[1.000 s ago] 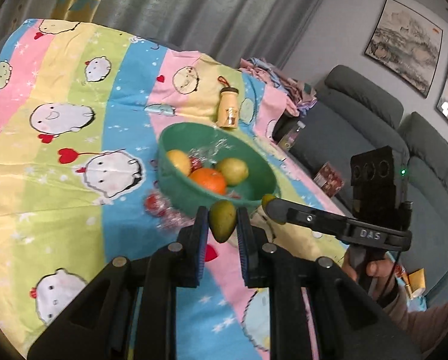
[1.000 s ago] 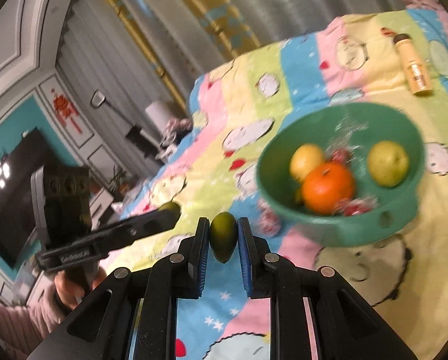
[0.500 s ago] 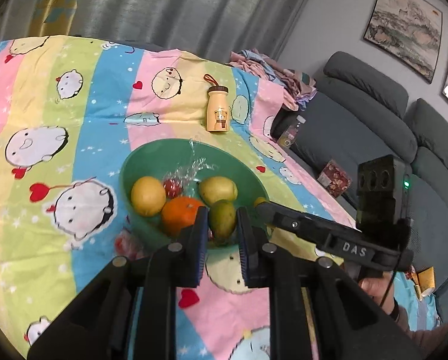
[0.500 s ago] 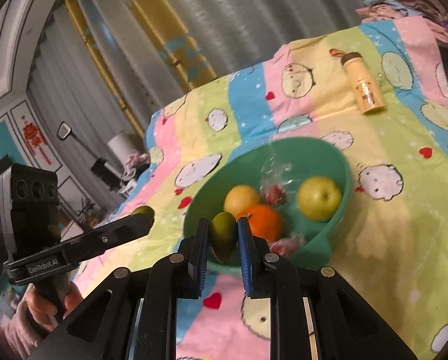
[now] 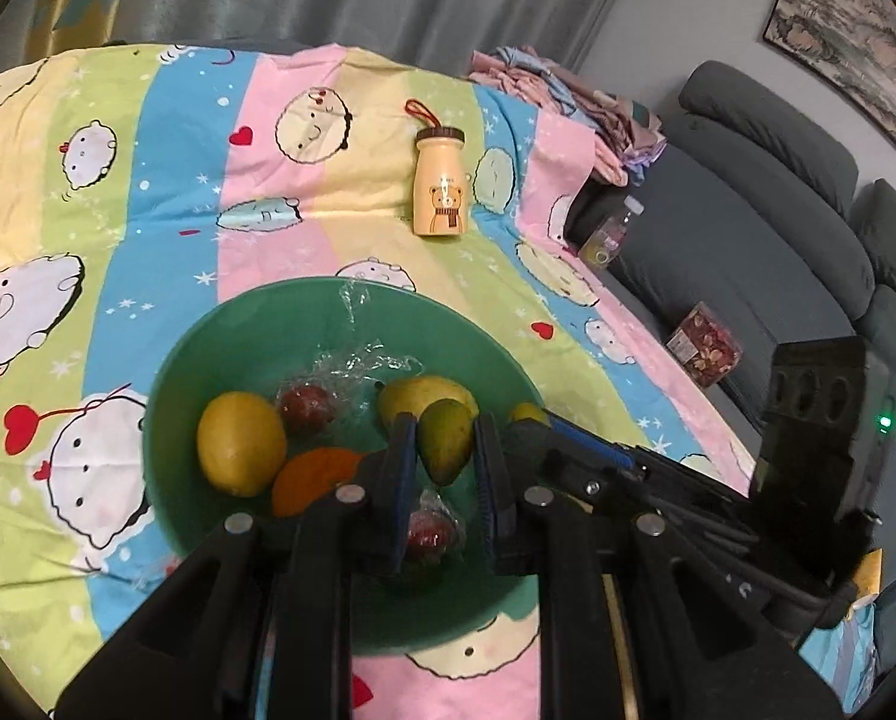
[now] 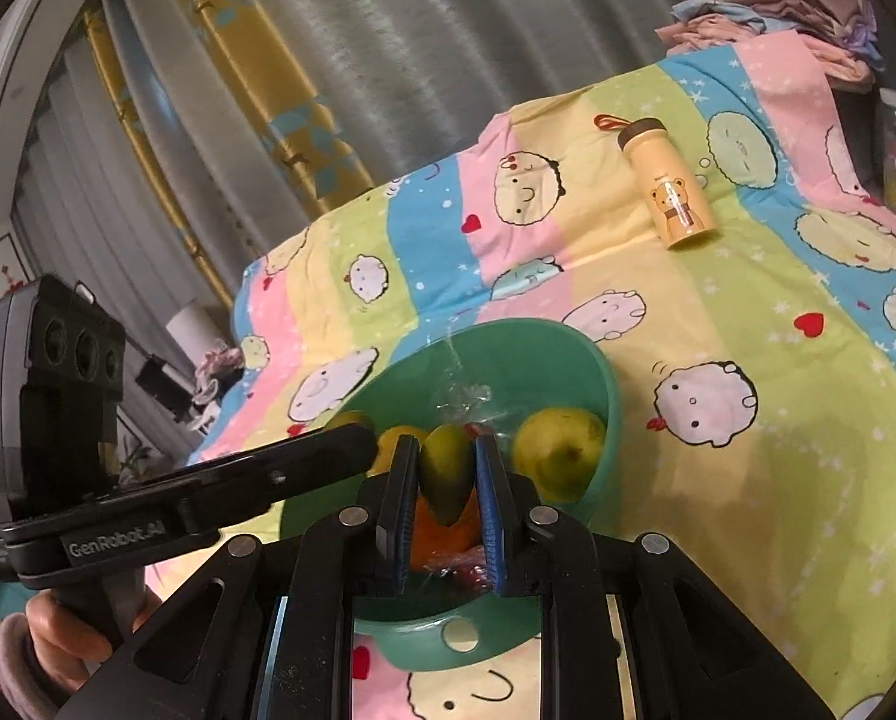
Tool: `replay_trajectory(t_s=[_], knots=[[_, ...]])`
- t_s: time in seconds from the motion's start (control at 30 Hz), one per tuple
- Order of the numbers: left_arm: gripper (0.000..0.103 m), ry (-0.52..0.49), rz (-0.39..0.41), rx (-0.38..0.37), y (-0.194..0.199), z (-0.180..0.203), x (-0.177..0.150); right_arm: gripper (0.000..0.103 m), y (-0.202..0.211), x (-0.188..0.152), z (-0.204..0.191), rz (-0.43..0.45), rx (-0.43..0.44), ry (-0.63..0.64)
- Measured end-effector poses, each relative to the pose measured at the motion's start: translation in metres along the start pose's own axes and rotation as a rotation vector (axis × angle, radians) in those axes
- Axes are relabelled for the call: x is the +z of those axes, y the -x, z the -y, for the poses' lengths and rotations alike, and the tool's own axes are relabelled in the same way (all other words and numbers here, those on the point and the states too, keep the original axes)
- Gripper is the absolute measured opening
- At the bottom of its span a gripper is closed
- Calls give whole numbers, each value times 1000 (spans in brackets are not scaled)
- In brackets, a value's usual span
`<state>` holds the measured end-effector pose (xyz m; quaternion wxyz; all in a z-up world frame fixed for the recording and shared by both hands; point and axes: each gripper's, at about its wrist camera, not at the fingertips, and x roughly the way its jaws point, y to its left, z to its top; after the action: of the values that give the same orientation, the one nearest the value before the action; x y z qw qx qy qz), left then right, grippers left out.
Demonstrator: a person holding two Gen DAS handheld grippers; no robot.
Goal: Organize fruits
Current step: 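Lower the limes into the basin and open both grippers, then withdraw both open grippers from the basin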
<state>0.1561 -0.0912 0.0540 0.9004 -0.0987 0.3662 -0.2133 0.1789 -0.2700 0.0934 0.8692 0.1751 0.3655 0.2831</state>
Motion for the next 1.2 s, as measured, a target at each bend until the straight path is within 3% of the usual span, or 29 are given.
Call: replay_trajectory(t_s=[0.33,0.97,1.07,1.2], knots=[[18,-9,-65,37,-27,-4,4,21,-6,-3,4,-26,-35,0],[18,10,-109,61,-42,-12,3,21,-10,-4,6,-45,-57,-2],[23,8,-106,64,-41,-12,4,21,-8,-3,11,-36,-60,-28],[47,21,-92,46,-35,-14,6,25,-2,0,22,-16,-38,-86]])
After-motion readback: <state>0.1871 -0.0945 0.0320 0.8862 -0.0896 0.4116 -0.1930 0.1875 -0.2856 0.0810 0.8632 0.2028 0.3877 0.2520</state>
